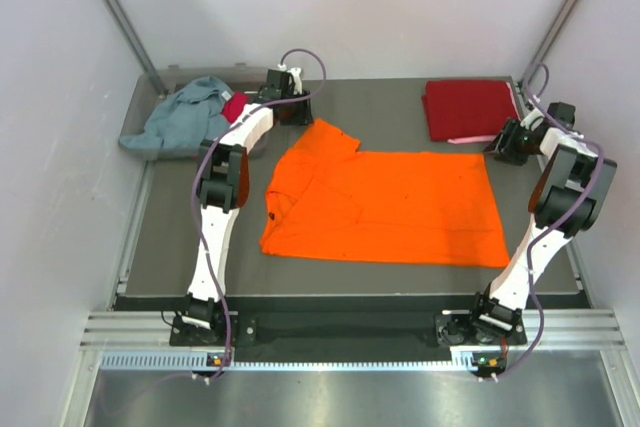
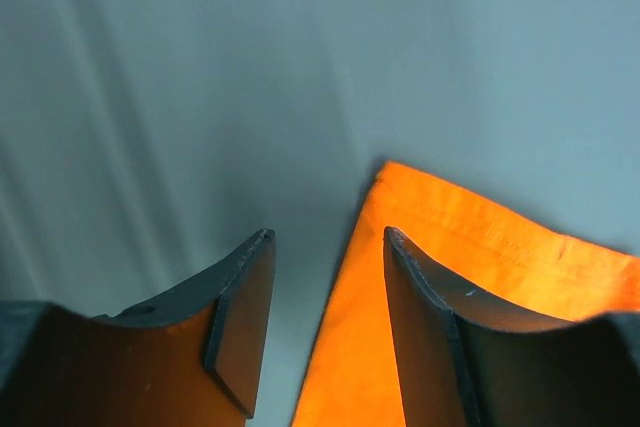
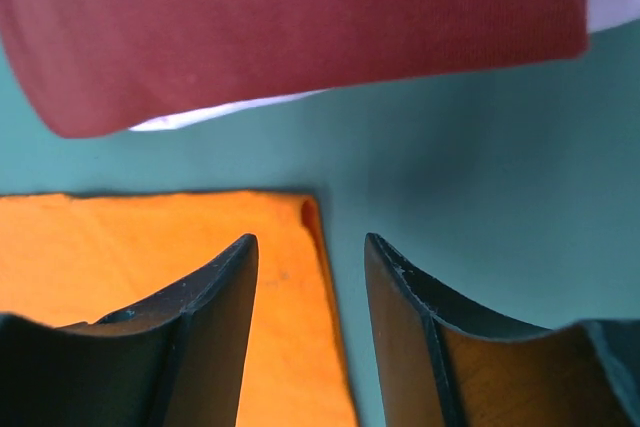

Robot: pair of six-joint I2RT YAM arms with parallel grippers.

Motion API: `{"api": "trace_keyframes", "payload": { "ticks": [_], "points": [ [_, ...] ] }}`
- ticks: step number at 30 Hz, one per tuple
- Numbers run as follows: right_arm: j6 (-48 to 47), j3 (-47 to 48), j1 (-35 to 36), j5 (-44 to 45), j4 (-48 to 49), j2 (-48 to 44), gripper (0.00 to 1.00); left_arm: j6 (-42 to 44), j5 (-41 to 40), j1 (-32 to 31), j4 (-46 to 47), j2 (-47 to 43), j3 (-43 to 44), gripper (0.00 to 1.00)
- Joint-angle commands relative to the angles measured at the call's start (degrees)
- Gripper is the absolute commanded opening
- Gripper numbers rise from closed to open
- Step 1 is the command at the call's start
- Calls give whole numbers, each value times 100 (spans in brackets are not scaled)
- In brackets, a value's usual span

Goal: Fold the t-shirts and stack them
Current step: Fold the tshirt

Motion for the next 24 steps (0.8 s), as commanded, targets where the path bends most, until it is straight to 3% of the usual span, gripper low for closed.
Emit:
{"api": "trace_keyframes", "payload": {
  "ticks": [1, 16, 24],
  "points": [
    [-282, 226, 8, -240, 127, 213, 48, 118, 271, 27, 250, 221, 94, 53],
    [-880, 517, 105, -547, -260, 758, 49, 162, 1176, 27, 645, 361, -29, 43],
    [-801, 595, 105, -442, -172, 776, 38, 74, 1221, 18, 821, 370, 6, 24]
  ]
}}
